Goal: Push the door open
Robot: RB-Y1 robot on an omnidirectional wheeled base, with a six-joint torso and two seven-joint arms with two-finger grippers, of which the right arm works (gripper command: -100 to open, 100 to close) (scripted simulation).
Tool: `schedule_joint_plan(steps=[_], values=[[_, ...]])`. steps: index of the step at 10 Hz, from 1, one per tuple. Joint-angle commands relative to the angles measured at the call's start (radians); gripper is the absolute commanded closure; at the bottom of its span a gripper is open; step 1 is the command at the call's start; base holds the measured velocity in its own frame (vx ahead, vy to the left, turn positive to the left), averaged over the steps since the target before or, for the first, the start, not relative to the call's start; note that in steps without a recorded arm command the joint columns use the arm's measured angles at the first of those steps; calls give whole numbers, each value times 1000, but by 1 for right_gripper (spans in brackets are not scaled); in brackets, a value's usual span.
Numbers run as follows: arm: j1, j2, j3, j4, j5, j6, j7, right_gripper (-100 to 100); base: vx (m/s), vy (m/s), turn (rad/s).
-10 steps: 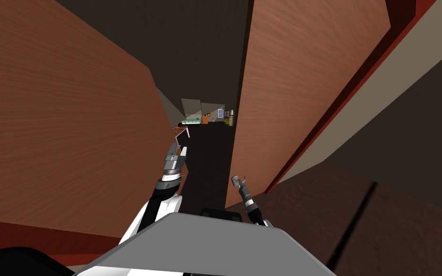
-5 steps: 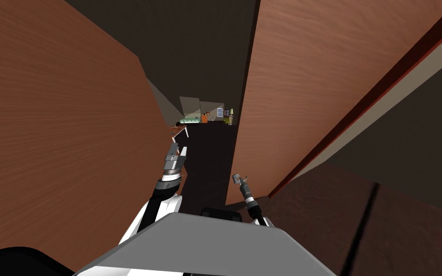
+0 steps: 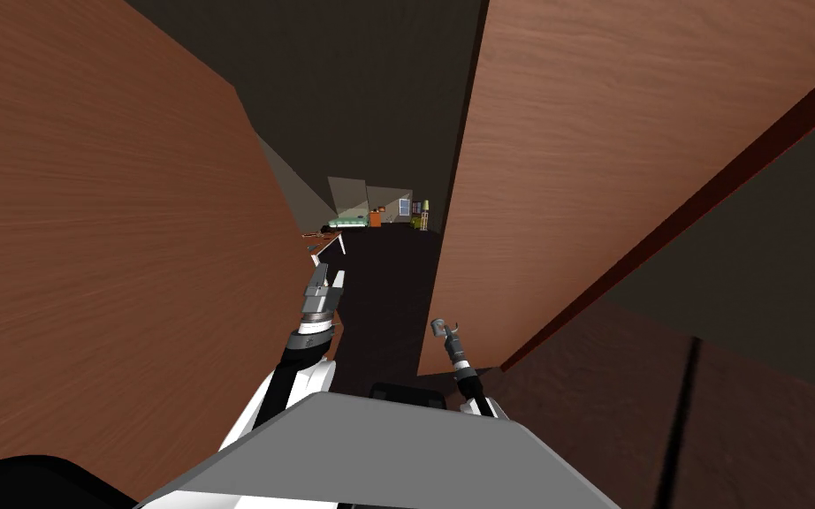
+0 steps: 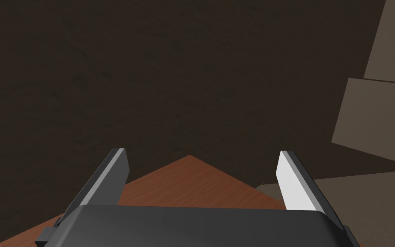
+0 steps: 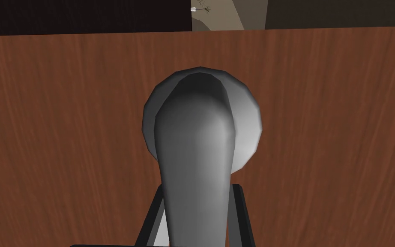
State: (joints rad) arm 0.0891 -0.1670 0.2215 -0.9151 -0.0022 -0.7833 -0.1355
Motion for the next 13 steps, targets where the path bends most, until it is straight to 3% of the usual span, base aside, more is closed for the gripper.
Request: schedule_joint_plan(steps=[1, 13], values=[[-12, -3, -29, 5, -10, -1, 8, 100, 83, 76, -52], [-75, 56, -186, 82, -64, 28, 77, 100, 135, 101, -51]])
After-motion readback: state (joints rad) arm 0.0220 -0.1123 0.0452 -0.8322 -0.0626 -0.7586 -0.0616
